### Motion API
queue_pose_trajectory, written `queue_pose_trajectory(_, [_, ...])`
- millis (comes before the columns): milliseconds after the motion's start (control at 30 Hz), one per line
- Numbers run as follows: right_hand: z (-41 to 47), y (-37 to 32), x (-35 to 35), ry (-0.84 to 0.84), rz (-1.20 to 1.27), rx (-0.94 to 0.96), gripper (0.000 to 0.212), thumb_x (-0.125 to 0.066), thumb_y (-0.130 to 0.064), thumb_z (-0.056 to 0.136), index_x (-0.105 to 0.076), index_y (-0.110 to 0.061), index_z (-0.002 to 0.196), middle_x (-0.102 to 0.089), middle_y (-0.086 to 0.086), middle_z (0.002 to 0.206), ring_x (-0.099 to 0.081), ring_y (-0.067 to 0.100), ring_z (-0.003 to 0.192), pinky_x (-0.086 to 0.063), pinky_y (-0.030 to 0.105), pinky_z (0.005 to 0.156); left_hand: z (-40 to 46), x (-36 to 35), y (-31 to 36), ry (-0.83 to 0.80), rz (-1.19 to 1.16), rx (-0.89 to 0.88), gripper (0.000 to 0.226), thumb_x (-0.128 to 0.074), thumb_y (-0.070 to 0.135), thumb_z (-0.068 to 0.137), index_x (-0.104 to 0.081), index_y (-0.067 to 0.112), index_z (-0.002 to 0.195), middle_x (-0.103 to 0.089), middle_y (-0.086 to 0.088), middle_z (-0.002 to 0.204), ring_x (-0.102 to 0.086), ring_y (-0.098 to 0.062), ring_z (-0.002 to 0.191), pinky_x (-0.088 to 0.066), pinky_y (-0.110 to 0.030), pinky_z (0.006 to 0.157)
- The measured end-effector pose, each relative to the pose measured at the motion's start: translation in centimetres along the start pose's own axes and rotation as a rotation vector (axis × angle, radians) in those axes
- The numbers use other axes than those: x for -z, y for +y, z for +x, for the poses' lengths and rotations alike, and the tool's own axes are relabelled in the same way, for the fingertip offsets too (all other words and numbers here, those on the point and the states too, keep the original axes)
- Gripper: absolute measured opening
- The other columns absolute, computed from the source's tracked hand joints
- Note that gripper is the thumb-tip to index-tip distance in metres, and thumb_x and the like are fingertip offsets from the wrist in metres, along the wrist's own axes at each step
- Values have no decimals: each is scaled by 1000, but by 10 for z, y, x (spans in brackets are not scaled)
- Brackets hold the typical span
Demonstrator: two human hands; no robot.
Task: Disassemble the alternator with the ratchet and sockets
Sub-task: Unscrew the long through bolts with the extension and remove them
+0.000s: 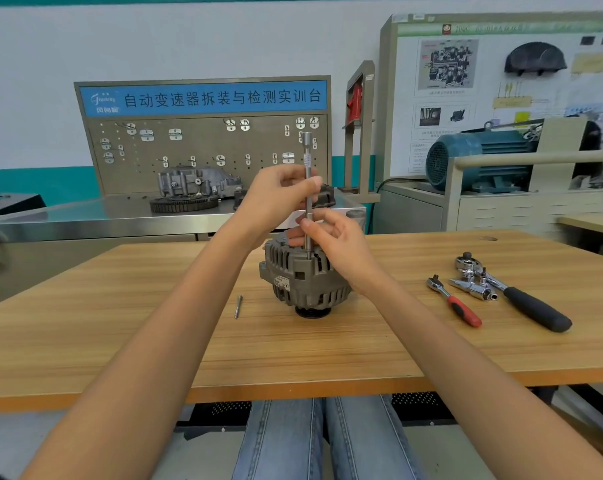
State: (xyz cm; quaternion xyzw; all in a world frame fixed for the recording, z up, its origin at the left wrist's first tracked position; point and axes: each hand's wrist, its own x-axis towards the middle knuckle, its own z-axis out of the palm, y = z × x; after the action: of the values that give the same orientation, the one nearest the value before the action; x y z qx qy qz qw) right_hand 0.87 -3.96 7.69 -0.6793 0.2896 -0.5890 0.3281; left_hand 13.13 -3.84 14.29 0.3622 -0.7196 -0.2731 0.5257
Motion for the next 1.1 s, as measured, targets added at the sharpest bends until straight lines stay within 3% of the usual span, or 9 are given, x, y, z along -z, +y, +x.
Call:
queue_pose_trajectory(133, [-1, 0, -1, -16, 12, 4, 14, -51, -13, 96, -62, -22, 98, -72, -3, 89, -71, 10, 84, -52, 15, 72, -4, 4, 3, -39, -81, 20, 16, -57, 3, 94, -62, 10, 108, -71, -4, 94, -69, -9, 83, -58, -25, 80])
queue_pose_trajectory(267, [-1, 1, -2, -13, -2, -17, 14, -49, -17, 97, -60, -25, 101, -72, -4, 91, -70, 8, 86, -54, 16, 74, -6, 4, 4, 15, -45, 21, 10, -63, 5, 90, -67, 8, 99, -72, -9, 91, -71, -19, 87, -59, -33, 79])
queue_pose_trajectory(367, [-1, 1, -3, 41, -5, -27, 11, -60, -22, 92, -54, -26, 100, -73, -4, 87, -70, 6, 82, -49, 8, 66, -5, -2, 4, 98, -2, 28, 24, -73, 11, 83, -67, -2, 103, -71, -15, 91, -71, -25, 85, -60, -35, 77])
queue_pose_trajectory(533, [-1, 2, 1, 59, -59, -12, 17, -64, -15, 87, -55, -2, 93, -73, 4, 85, -71, 11, 80, -55, 20, 76, -2, -8, 4, 168, 82, 9, 23, -78, 18, 78, -56, 13, 75, -60, -6, 71, -67, -26, 77, -59, -36, 72])
queue_pose_trajectory(667, [0, 3, 2, -9, -51, 7, 7, -54, -12, 94, -60, -8, 95, -72, 0, 86, -71, 10, 84, -53, 17, 76, -5, -7, 3, 69, 62, -47, 8, -65, 19, 90, -66, 13, 95, -69, -1, 87, -69, -11, 84, -56, -27, 80])
queue_pose_trajectory(733, [0, 2, 2, -33, -66, 23, 12, -51, -12, 96, -62, -14, 96, -72, -2, 88, -70, 9, 86, -53, 18, 77, -5, -5, 2, 25, 29, -29, 17, -58, 12, 94, -66, 8, 109, -70, 5, 94, -68, -2, 83, -55, -21, 81])
queue_pose_trajectory(933, [-1, 3, 0, -58, -41, -4, 18, -43, -17, 100, -58, -25, 104, -71, -3, 92, -71, 10, 86, -55, 19, 78, -5, -2, 5, 85, -14, 37, 25, -66, 7, 88, -64, -2, 112, -71, -12, 93, -71, -20, 87, -59, -35, 80])
queue_pose_trajectory(1033, [-1, 4, 0, -15, -21, -2, 9, -54, -18, 94, -59, -24, 99, -73, -4, 85, -71, 10, 83, -53, 16, 74, -4, -4, 5, 141, 24, 39, 21, -75, 13, 82, -65, 2, 97, -69, -13, 85, -70, -28, 83, -59, -37, 76])
queue_pose_trajectory(1100, [-1, 6, 1, 16, -11, 3, 6, -58, -13, 92, -60, -19, 95, -73, -5, 80, -71, 9, 80, -52, 14, 71, -4, -8, 4, 182, 73, 16, 19, -77, 16, 80, -58, 13, 81, -62, -4, 72, -65, -21, 73, -57, -34, 73])
